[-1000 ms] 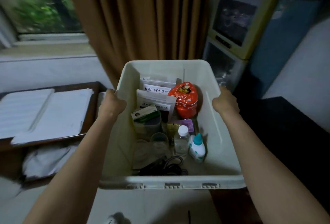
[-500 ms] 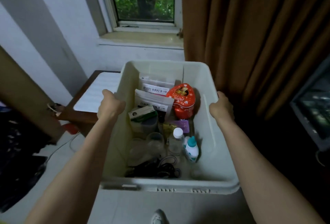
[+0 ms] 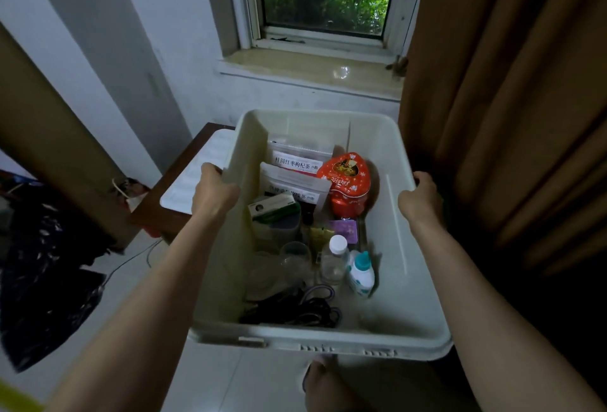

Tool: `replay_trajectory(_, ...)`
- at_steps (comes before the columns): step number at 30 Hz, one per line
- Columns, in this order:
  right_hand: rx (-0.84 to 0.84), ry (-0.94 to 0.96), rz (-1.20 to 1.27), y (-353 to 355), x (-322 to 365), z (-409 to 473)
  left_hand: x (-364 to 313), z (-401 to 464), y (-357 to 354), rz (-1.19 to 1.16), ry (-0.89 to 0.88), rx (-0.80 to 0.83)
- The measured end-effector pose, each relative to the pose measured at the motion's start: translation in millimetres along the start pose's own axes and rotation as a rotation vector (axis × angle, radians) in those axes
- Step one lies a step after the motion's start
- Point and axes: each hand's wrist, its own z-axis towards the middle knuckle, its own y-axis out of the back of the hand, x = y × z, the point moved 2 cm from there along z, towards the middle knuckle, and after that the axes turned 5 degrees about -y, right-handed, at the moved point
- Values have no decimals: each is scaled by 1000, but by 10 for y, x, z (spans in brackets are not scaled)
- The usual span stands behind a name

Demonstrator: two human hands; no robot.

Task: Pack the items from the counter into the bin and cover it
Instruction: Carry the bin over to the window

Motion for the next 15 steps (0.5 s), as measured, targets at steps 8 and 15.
replay_trajectory(8,0,-84,-30,-379,314,909,-245,1025,-613,19,-34,70)
replay_trajectory(15,-23,-137,-51,-694,519,1474,-231,1652,-1004,33,7,148)
